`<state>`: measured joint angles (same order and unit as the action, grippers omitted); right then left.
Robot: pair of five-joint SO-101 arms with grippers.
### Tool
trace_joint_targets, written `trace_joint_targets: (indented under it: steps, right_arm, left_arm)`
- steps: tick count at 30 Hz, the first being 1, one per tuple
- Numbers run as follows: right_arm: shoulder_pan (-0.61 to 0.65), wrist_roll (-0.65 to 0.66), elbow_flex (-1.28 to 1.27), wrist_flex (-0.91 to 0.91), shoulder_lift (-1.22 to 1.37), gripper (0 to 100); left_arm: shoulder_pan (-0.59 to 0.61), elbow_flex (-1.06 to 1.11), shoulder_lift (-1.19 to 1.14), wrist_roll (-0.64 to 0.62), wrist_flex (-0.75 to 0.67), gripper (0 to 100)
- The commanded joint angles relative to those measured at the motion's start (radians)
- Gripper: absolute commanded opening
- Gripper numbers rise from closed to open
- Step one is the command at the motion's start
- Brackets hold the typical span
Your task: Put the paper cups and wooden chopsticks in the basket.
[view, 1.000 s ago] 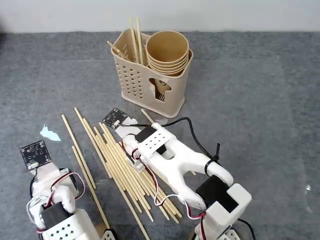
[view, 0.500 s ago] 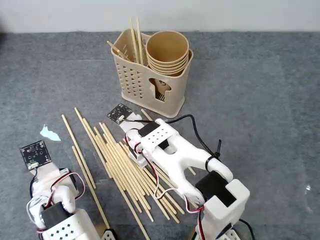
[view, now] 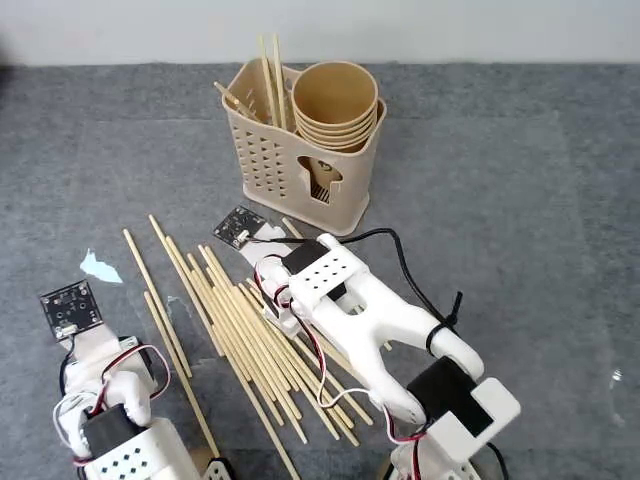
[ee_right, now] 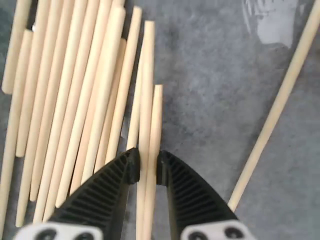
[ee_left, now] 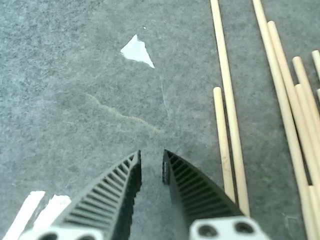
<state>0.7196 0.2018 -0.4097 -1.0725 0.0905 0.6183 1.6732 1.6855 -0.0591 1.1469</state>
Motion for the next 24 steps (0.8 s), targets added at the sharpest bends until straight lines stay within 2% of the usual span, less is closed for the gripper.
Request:
trace_joint_targets:
  steps: [1,8,17,21,24]
  right_arm:
    - [-0.012,0.011,0.02,-0.01,-0.033,0.8]
    - [-0.005,0.008,0.117,-0.068,-0.071,0.8]
    - [0.004,0.006,0.575,-0.305,-0.234,0.8]
    - [0.001,0.008,0.786,-0.306,-0.236,0.8]
    - [0.001,0.011,0.881,-0.232,-0.236,0.9]
  left_arm:
    - [0.006,-0.015,0.003,0.006,-0.005,8]
    - [0.006,-0.015,0.003,0.006,-0.005,8]
    - [0.006,-0.015,0.003,0.006,-0.005,8]
    - [0.006,-0.015,0.003,0.006,-0.005,8]
    - [0.006,-0.015,0.003,0.006,-0.005,8]
